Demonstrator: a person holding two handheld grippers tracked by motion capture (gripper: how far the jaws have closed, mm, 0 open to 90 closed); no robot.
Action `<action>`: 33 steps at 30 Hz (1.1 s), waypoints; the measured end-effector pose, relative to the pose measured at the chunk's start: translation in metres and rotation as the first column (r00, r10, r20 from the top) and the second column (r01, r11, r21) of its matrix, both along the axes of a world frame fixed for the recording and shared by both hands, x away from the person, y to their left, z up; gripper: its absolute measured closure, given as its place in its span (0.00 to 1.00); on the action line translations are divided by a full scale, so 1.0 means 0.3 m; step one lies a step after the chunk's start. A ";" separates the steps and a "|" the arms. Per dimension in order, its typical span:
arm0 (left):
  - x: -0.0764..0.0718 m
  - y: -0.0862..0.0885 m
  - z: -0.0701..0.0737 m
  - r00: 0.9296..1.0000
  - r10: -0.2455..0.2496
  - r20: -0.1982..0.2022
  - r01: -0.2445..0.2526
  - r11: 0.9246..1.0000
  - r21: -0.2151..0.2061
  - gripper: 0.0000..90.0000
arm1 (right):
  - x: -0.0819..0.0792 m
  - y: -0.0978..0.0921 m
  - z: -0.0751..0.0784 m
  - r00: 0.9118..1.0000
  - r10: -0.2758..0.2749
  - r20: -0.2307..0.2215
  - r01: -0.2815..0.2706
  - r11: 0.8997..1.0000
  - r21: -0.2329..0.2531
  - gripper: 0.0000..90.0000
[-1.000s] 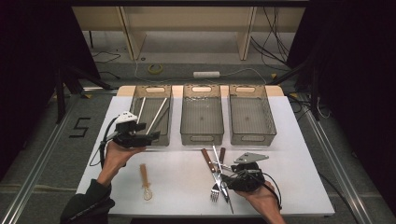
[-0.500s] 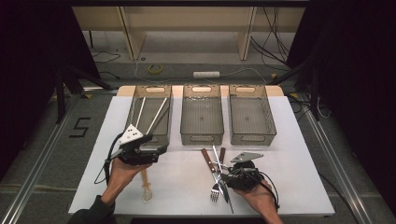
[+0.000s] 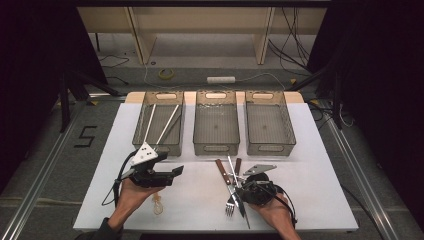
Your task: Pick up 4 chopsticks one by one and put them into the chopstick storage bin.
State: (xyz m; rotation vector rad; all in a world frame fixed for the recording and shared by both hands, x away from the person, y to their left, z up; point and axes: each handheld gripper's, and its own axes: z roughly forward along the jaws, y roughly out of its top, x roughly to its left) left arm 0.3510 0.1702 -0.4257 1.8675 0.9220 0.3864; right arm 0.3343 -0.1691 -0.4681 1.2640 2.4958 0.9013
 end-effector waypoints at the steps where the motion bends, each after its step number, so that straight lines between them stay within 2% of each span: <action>1: -0.001 0.003 0.000 1.000 0.002 -0.005 -0.002 1.000 -0.004 0.25 | 0.001 0.000 -0.001 1.000 -0.002 -0.002 0.002 1.000 0.000 0.75; 19: -0.022 0.002 0.005 1.000 -0.008 0.004 0.008 1.000 0.005 0.26 | 0.006 0.015 -0.025 0.999 0.013 -0.029 -0.014 0.999 -0.039 0.79; 33: -0.027 0.000 0.004 1.000 -0.014 0.001 0.014 1.000 0.009 0.26 | 0.012 -0.001 -0.025 0.999 -0.009 -0.050 0.008 1.000 -0.021 0.85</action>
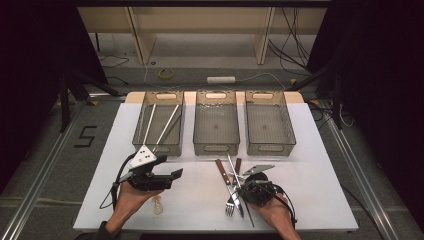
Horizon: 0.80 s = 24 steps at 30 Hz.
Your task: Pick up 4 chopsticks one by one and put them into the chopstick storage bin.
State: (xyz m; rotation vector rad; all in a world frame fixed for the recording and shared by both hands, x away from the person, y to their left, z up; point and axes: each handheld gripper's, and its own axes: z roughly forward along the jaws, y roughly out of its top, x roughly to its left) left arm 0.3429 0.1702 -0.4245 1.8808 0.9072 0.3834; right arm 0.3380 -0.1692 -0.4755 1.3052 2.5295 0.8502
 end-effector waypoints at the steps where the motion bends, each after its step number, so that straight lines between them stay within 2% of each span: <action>1: 0.001 0.001 -0.001 1.000 0.001 -0.001 -0.001 1.000 0.002 0.26 | 0.000 0.000 0.000 1.000 -0.002 0.000 0.002 1.000 0.000 0.85; 11: 0.000 0.001 -0.001 1.000 0.004 0.002 -0.004 1.000 0.001 0.26 | 0.003 -0.009 -0.001 1.000 -0.019 -0.001 0.019 1.000 -0.004 0.94; 19: 0.001 0.003 -0.002 1.000 0.006 -0.001 -0.006 1.000 0.004 0.26 | 0.004 -0.015 0.002 1.000 -0.002 -0.018 0.002 1.000 0.017 0.96; 24: 0.002 0.004 -0.002 1.000 0.004 0.001 -0.004 1.000 0.005 0.26 | -0.003 -0.016 0.023 1.000 0.021 0.009 -0.021 0.999 0.032 0.96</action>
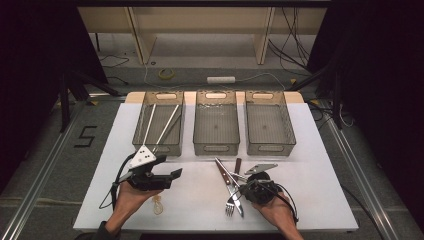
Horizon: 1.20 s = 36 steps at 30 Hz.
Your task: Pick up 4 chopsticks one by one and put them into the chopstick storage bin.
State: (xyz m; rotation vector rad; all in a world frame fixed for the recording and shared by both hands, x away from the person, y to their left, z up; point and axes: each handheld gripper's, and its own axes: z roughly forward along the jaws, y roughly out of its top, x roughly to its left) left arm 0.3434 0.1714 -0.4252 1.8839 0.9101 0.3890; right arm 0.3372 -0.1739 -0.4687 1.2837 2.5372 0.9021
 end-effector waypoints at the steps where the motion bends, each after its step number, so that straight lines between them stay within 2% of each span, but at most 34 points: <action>1: 0.000 0.000 0.000 1.000 -0.001 0.000 0.001 1.000 0.000 0.26 | -0.001 -0.001 0.006 1.000 0.006 0.005 -0.006 1.000 0.005 0.96; 6: 0.001 -0.010 -0.005 1.000 -0.010 -0.016 0.010 1.000 0.001 0.26 | -0.017 0.003 0.035 0.996 0.080 0.039 -0.080 0.997 0.010 0.96; 9: -0.003 -0.022 -0.007 0.999 -0.036 -0.013 0.036 0.999 0.015 0.25 | -0.034 0.017 0.047 0.991 0.124 0.054 -0.125 0.992 0.005 0.96; 15: -0.013 -0.052 -0.013 0.995 -0.097 -0.014 0.098 0.994 0.045 0.25 | -0.064 0.056 0.062 0.969 0.233 0.082 -0.232 0.972 -0.025 0.96; 19: -0.021 -0.075 -0.017 0.988 -0.154 -0.026 0.155 0.986 0.062 0.25 | -0.077 0.073 0.068 0.954 0.287 0.083 -0.284 0.958 -0.039 0.96; 22: -0.034 -0.098 -0.019 0.979 -0.202 -0.025 0.203 0.975 0.088 0.25 | -0.088 0.085 0.073 0.944 0.320 0.083 -0.317 0.947 -0.050 0.96; 28: -0.053 -0.148 -0.034 0.958 -0.283 -0.037 0.285 0.945 0.162 0.25 | -0.101 0.107 0.076 0.920 0.384 0.082 -0.379 0.923 -0.064 0.96; 30: -0.059 -0.162 -0.039 0.950 -0.308 -0.043 0.310 0.933 0.183 0.26 | -0.108 0.115 0.079 0.914 0.398 0.077 -0.393 0.917 -0.067 0.96; 32: -0.065 -0.174 -0.044 0.943 -0.328 -0.050 0.331 0.919 0.213 0.27 | -0.111 0.121 0.080 0.903 0.424 0.075 -0.419 0.905 -0.074 0.96; 33: -0.068 -0.179 -0.047 0.941 -0.335 -0.052 0.338 0.914 0.222 0.27 | -0.115 0.124 0.081 0.900 0.429 0.072 -0.425 0.903 -0.070 0.96; 34: -0.070 -0.181 -0.048 0.936 -0.348 -0.057 0.351 0.905 0.239 0.27 | -0.117 0.126 0.083 0.896 0.438 0.068 -0.434 0.898 -0.071 0.96; 36: -0.074 -0.187 -0.052 0.930 -0.361 -0.067 0.365 0.893 0.262 0.28 | -0.122 0.132 0.086 0.889 0.452 0.067 -0.448 0.891 -0.072 0.96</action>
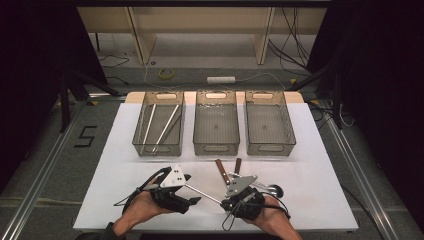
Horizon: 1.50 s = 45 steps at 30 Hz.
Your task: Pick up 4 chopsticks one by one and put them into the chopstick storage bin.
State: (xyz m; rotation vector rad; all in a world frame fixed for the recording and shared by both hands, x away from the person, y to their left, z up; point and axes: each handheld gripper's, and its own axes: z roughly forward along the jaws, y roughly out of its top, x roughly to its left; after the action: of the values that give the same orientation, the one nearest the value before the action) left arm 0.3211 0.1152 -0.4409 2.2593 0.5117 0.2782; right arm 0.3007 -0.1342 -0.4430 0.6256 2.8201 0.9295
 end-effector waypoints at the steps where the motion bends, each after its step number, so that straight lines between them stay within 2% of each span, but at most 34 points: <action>1: -0.001 -0.003 -0.003 1.000 -0.003 0.000 0.003 1.000 0.009 0.28 | -0.002 0.003 0.001 1.000 0.004 -0.003 -0.004 1.000 0.001 0.96; 7: -0.010 -0.018 -0.015 0.998 -0.055 -0.015 0.056 0.996 0.067 0.33 | -0.008 0.016 -0.001 0.998 0.055 -0.007 -0.055 0.998 -0.007 0.96; 15: -0.023 -0.033 -0.026 0.992 -0.119 -0.035 0.123 0.983 0.139 0.46 | -0.014 0.018 0.001 0.996 0.091 -0.012 -0.091 0.996 -0.014 0.96; 25: -0.032 -0.034 -0.025 0.985 -0.166 -0.054 0.174 0.967 0.187 0.68 | -0.024 0.025 0.001 0.990 0.141 -0.015 -0.141 0.990 -0.011 0.96; 26: -0.033 -0.034 -0.026 0.983 -0.175 -0.053 0.182 0.964 0.191 0.69 | -0.024 0.025 0.001 0.989 0.144 -0.015 -0.144 0.989 -0.011 0.96; 28: -0.037 -0.036 -0.027 0.978 -0.205 -0.047 0.210 0.954 0.213 0.72 | -0.024 0.023 0.001 0.988 0.156 -0.013 -0.156 0.988 -0.013 0.96; 30: -0.042 -0.039 -0.029 0.975 -0.216 -0.044 0.220 0.950 0.223 0.75 | -0.025 0.022 0.002 0.986 0.167 -0.014 -0.168 0.986 -0.019 0.96; 34: -0.051 -0.043 -0.026 0.968 -0.249 -0.037 0.250 0.936 0.248 0.79 | -0.025 0.019 0.000 0.983 0.183 -0.012 -0.184 0.983 -0.020 0.96; 36: -0.052 -0.043 -0.028 0.962 -0.269 -0.037 0.269 0.926 0.266 0.81 | -0.022 0.016 -0.001 0.982 0.190 -0.006 -0.190 0.982 -0.017 0.95; 39: -0.059 -0.045 -0.033 0.952 -0.302 -0.037 0.301 0.913 0.276 0.86 | -0.014 0.013 -0.013 0.986 0.165 -0.011 -0.165 0.986 0.003 0.91; 40: -0.062 -0.047 -0.033 0.951 -0.308 -0.036 0.306 0.912 0.273 0.87 | -0.010 0.010 -0.017 0.988 0.152 -0.004 -0.152 0.988 0.000 0.89; 41: -0.062 -0.047 -0.031 0.946 -0.322 -0.043 0.321 0.906 0.277 0.89 | -0.005 0.007 -0.018 0.991 0.134 -0.002 -0.134 0.991 0.000 0.87; 42: -0.064 -0.048 -0.031 0.943 -0.331 -0.041 0.330 0.904 0.271 0.91 | 0.001 0.002 -0.018 0.993 0.121 -0.002 -0.121 0.993 0.006 0.85; 43: -0.065 -0.049 -0.028 0.946 -0.323 -0.025 0.318 0.910 0.267 0.92 | 0.007 -0.003 -0.016 0.995 0.104 0.006 -0.104 0.995 0.013 0.80; 44: -0.063 -0.048 -0.024 0.948 -0.316 -0.027 0.312 0.913 0.261 0.92 | 0.013 -0.008 -0.014 0.996 0.086 0.002 -0.086 0.996 0.023 0.76; 45: -0.061 -0.045 -0.019 0.948 -0.319 -0.012 0.311 0.914 0.260 0.92 | 0.018 -0.013 -0.010 0.997 0.071 -0.002 -0.071 0.997 0.037 0.73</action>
State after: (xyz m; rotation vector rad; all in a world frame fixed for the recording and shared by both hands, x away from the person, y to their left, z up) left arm 0.3028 0.1018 -0.4467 2.5431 0.0891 0.2235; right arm 0.3060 -0.1380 -0.4461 0.5350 2.8510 0.9959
